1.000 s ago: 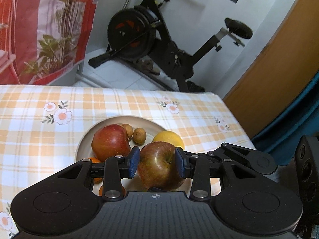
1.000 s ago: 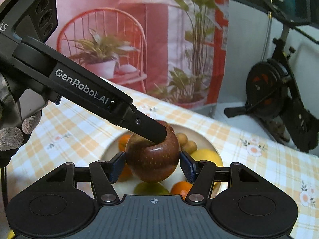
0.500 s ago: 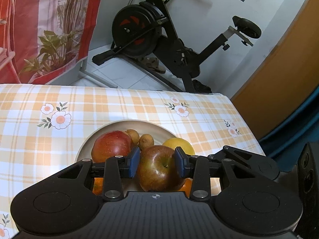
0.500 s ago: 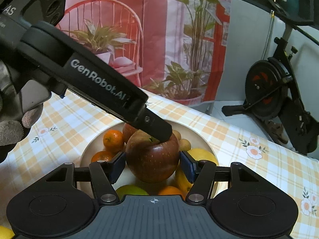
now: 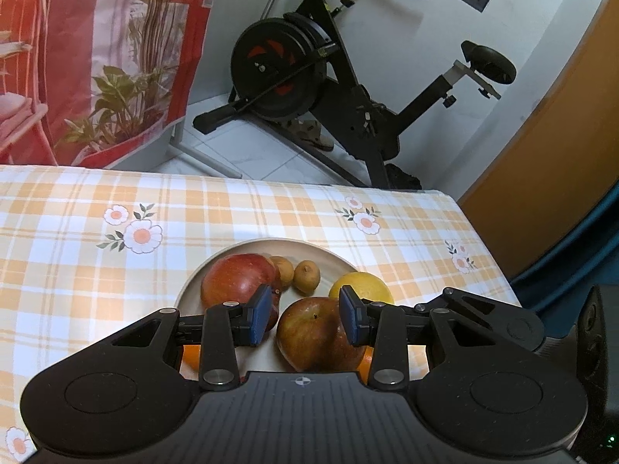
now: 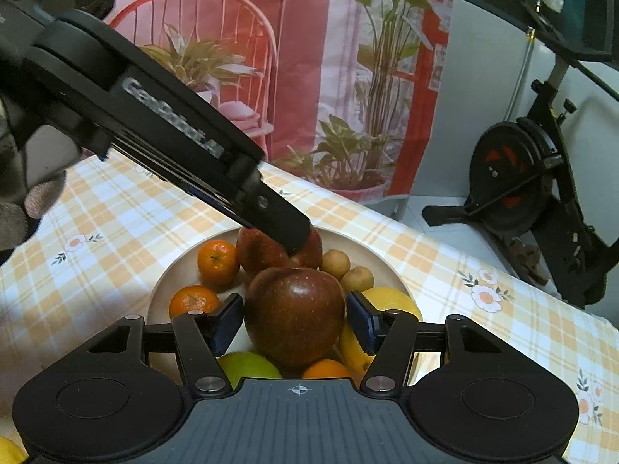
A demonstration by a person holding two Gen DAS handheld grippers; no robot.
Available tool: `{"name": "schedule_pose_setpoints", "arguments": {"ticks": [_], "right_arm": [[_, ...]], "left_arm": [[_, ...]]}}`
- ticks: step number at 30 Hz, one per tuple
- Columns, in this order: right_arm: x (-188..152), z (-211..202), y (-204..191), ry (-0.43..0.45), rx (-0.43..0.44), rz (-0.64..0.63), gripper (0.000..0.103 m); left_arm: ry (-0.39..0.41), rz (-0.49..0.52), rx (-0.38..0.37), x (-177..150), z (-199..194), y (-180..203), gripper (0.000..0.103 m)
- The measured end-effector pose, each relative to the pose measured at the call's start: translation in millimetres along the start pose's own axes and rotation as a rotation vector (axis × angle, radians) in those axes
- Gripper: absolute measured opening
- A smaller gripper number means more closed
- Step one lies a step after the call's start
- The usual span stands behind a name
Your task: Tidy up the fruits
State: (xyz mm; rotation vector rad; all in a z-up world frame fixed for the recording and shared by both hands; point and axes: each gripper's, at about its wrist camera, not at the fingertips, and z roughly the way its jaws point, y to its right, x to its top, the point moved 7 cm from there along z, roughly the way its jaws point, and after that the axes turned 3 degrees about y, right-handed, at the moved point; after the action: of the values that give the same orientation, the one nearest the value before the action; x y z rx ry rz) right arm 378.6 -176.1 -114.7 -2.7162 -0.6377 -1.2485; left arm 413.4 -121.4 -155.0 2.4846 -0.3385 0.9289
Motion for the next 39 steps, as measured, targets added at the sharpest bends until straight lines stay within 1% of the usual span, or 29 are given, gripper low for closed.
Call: {"name": "schedule_pose_setpoints", "arguments": {"ticks": [5, 10, 19, 24, 30, 35, 39], "right_arm": [[2.4, -8.2, -0.4, 0.009, -0.017, 0.008, 0.055], [8.3, -30.3, -2.2, 0.059, -0.013, 0.041, 0.055], [7.0, -83.6, -9.7, 0.163, -0.018, 0.147, 0.055], [-1.9, -113.9, -19.7, 0.208, -0.025, 0.189, 0.055], [-19.6, -137.5, -31.9, 0.228, -0.037, 0.228, 0.055], [-34.7, -152.2, -35.7, 0.242, -0.036, 0.285, 0.055], [-45.9, -160.9, -36.9, 0.238, -0.04, 0.325, 0.055]], "left_arm": [[0.029, 0.005, 0.015, -0.6, -16.6, -0.9, 0.041], [0.067, 0.021, 0.041, -5.4, -40.1, -1.0, 0.041], [0.153, 0.074, 0.13, -21.4, -96.6, -0.1, 0.041], [0.196, 0.07, 0.166, -36.6, -129.2, -2.2, 0.041], [0.219, 0.087, 0.188, -60.0, -157.1, 4.0, 0.041], [0.22, 0.092, 0.196, -78.5, -169.0, 8.9, 0.041], [0.218, 0.075, 0.188, -93.5, -176.4, 10.7, 0.041]]}}
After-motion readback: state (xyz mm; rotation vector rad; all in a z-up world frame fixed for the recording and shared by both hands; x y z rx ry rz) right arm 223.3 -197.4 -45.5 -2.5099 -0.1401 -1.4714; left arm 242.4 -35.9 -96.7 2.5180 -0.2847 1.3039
